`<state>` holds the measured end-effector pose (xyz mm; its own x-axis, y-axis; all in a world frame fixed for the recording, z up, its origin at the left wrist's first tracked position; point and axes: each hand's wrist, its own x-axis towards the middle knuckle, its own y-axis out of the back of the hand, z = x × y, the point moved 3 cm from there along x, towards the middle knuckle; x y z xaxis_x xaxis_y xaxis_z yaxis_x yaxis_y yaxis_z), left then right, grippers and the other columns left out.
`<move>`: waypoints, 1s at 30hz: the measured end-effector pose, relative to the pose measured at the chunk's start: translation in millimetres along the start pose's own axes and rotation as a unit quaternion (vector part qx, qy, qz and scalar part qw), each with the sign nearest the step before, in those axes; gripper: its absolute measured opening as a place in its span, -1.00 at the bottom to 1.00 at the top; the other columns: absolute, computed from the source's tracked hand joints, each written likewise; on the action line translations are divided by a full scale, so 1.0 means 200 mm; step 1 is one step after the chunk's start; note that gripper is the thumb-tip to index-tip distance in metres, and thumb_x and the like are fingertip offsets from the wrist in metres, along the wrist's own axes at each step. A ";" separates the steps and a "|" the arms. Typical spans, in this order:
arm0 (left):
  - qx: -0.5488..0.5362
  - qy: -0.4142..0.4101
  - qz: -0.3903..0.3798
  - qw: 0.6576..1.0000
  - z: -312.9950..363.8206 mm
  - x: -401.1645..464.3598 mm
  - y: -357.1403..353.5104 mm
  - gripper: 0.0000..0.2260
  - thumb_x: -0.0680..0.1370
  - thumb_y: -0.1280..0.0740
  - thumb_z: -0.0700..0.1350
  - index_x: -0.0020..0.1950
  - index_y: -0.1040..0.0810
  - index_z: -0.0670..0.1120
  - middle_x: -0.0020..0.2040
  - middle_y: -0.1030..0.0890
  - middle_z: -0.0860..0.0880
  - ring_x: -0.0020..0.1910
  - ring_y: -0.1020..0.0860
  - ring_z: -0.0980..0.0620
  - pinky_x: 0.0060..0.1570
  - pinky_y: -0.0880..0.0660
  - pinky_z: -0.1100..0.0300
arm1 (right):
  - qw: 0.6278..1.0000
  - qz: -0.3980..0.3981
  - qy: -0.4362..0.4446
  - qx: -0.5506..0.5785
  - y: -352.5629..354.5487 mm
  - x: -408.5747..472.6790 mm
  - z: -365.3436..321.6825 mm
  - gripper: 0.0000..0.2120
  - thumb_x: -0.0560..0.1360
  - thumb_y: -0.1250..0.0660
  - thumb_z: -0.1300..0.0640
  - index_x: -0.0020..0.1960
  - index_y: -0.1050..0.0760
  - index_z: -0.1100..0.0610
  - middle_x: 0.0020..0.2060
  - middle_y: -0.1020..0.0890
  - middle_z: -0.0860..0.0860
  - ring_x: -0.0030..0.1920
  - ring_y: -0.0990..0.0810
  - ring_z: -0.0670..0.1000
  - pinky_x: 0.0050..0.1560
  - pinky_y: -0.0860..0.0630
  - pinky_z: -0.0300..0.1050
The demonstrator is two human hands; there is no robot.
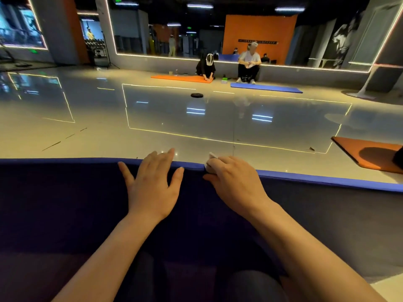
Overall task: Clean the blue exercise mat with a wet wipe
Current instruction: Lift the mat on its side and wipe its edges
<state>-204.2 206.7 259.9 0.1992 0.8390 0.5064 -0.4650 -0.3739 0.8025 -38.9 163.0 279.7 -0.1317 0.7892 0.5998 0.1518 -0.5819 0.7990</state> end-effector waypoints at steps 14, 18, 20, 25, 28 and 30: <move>0.023 -0.097 -0.008 0.995 -0.02 0.06 -0.16 -0.38 0.47 -0.38 0.20 0.47 -0.34 0.01 0.42 -0.41 -0.08 0.49 -0.19 -0.12 0.34 0.13 -0.51 | 0.960 -0.010 -0.261 -0.102 0.25 -0.41 0.72 -0.74 0.40 -0.17 0.11 0.00 -0.52 0.18 -0.12 -0.55 0.08 -0.04 -0.51 0.19 0.15 -0.28 0.08; 0.026 -0.082 0.023 0.996 0.00 0.06 -0.16 -0.36 0.42 -0.29 0.31 0.39 -0.42 -0.04 0.30 -0.49 -0.10 0.40 -0.34 -0.21 0.31 0.16 -0.45 | 0.985 0.022 -0.171 0.003 0.06 -0.21 0.30 -0.64 0.46 -0.20 -0.06 0.10 -0.54 0.15 0.08 -0.57 0.05 0.17 -0.48 0.12 0.40 -0.07 -0.07; 0.054 -0.102 0.016 0.993 -0.02 0.04 -0.19 -0.25 0.32 -0.45 0.25 0.41 -0.36 -0.04 0.32 -0.45 -0.13 0.41 -0.30 -0.23 0.31 0.10 -0.52 | 0.992 0.024 -0.118 0.025 -0.04 -0.13 0.12 -0.56 0.50 -0.17 -0.13 0.19 -0.53 0.14 0.22 -0.55 0.04 0.31 -0.43 0.09 0.47 0.02 -0.12; 0.022 -0.091 0.028 0.995 -0.03 0.05 -0.17 -0.32 0.40 -0.14 0.39 0.35 -0.41 -0.03 0.30 -0.46 -0.10 0.40 -0.31 -0.19 0.36 0.16 -0.39 | 0.998 -0.005 -0.059 -0.035 0.02 -0.16 0.24 -0.44 0.58 -0.05 -0.29 0.20 -0.52 0.14 0.19 -0.57 0.03 0.33 -0.46 0.09 0.46 -0.13 -0.07; -0.008 -0.077 0.061 0.995 -0.02 0.04 -0.18 -0.39 0.44 -0.13 0.35 0.28 -0.48 -0.06 0.25 -0.50 -0.11 0.38 -0.34 -0.20 0.38 0.19 -0.36 | 0.987 -0.023 -0.099 -0.125 0.17 -0.32 0.55 -0.31 0.57 0.02 -0.38 0.15 -0.55 0.19 0.19 -0.59 0.13 0.36 -0.45 0.15 0.48 -0.12 0.00; -0.008 -0.075 0.068 0.995 -0.01 0.05 -0.19 -0.39 0.45 -0.12 0.35 0.25 -0.49 -0.07 0.24 -0.50 -0.13 0.36 -0.37 -0.21 0.38 0.16 -0.38 | 0.972 -0.038 -0.133 -0.191 0.29 -0.45 0.74 -0.25 0.58 0.06 -0.37 0.15 -0.57 0.24 0.23 -0.59 0.20 0.38 -0.44 0.20 0.47 -0.12 0.05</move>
<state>-187.2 230.1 233.4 0.2590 0.7121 0.6525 -0.5096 -0.4731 0.7186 127.3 87.0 265.5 0.1371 0.8262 0.5464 -0.2303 -0.5099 0.8288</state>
